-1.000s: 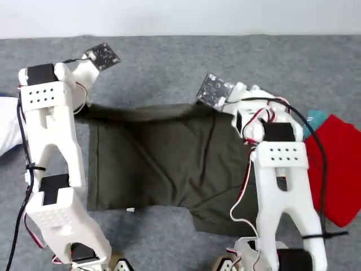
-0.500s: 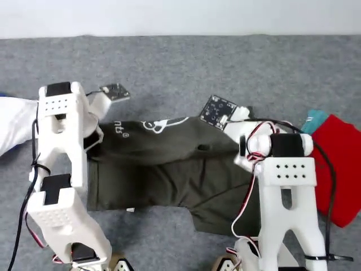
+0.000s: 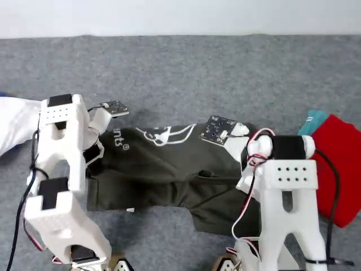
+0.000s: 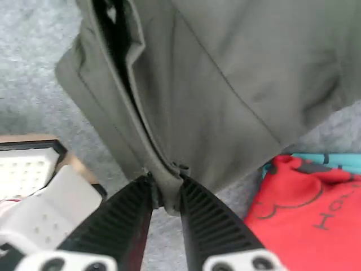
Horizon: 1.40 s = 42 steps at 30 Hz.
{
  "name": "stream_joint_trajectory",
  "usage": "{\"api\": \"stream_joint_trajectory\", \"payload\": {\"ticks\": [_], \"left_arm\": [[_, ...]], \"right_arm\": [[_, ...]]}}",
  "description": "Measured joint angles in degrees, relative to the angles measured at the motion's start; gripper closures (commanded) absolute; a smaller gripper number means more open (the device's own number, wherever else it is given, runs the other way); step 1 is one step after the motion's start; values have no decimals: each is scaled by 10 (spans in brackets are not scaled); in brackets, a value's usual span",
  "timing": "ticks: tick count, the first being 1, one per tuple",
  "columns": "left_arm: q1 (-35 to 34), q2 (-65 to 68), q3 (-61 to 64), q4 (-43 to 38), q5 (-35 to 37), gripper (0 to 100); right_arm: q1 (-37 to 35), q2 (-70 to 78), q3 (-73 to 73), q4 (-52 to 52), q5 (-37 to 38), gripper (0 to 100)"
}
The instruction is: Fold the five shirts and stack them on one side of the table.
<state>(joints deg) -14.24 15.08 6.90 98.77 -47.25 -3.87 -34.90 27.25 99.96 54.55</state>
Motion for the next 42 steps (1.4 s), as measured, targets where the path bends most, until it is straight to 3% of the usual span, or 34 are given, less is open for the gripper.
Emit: {"api": "stream_joint_trajectory", "payload": {"ticks": [5,16,23,28,39,42], "left_arm": [[7,-69,62,0,0,994],[9,-71,105,-2,1,992],[9,-98,105,-2,1,927],[-10,-149,105,-2,1,893],[-35,-229,108,0,2,896],[-35,-251,108,-14,40,896]], "right_arm": [[0,-49,3,3,-12,988],[0,-126,104,4,-14,984],[0,-156,104,5,-14,856],[0,-182,104,5,-14,823],[0,-208,104,3,-14,823],[0,-208,107,-52,-43,864]]}}
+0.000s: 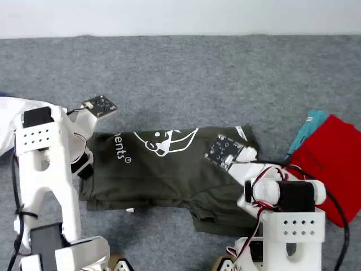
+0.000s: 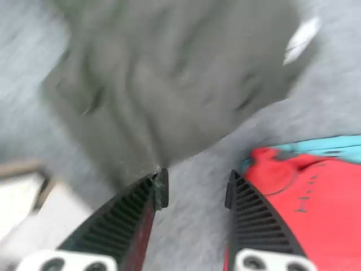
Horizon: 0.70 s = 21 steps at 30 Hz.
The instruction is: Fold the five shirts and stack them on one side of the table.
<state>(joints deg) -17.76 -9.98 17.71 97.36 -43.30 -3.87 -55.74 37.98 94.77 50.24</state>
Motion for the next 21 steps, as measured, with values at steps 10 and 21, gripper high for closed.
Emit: {"api": "stream_joint_trajectory", "payload": {"ticks": [10,21], "left_arm": [[53,23,4,-162,234,994],[73,171,4,-279,314,994]], "right_arm": [[1,197,41,-408,-163,989],[2,585,-136,-496,-219,989]]}}
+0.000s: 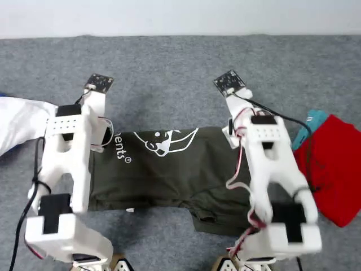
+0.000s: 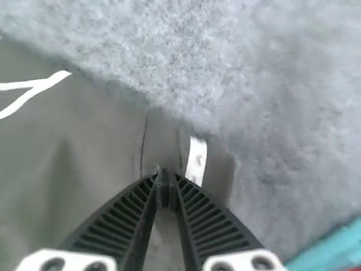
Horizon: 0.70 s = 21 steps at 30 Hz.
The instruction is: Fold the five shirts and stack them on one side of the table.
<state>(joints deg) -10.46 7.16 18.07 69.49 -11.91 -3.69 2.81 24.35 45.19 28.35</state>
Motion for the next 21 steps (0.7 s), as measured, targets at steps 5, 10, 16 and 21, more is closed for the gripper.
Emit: {"api": "stream_joint_trajectory", "payload": {"ticks": [5,10,16,21], "left_arm": [[-23,58,0,-45,2,994],[-62,84,0,-65,4,994],[-67,84,-8,-65,4,994],[-63,84,-66,-13,10,994]], "right_arm": [[11,122,-105,30,0,989],[34,191,-189,92,0,989],[47,206,-222,106,0,989],[43,174,-222,126,0,989]]}}
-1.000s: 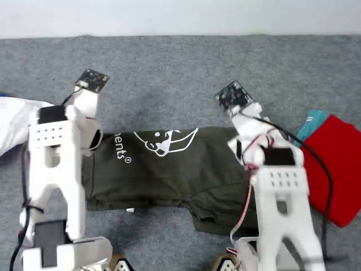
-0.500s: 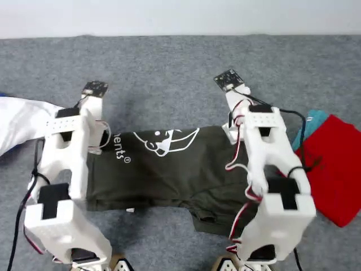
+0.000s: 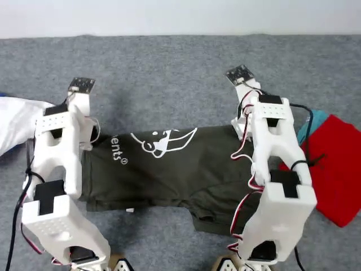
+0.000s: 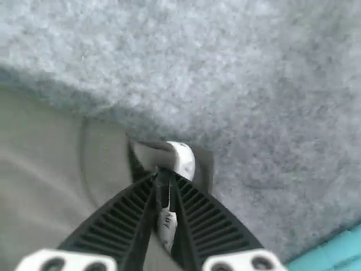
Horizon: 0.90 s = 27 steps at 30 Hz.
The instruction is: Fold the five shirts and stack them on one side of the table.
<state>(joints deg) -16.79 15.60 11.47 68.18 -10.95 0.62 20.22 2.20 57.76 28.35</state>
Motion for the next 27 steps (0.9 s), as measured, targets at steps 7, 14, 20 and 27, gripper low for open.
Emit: {"api": "stream_joint_trajectory", "payload": {"ticks": [7,14,20,27], "left_arm": [[31,-65,-61,50,35,992],[47,-120,-60,29,38,992],[47,-22,-59,-45,38,992],[34,185,-202,6,38,992]], "right_arm": [[-18,-122,0,62,0,989],[-44,-176,15,96,0,988],[-51,-91,42,26,0,988],[-53,18,42,-34,0,988]]}}
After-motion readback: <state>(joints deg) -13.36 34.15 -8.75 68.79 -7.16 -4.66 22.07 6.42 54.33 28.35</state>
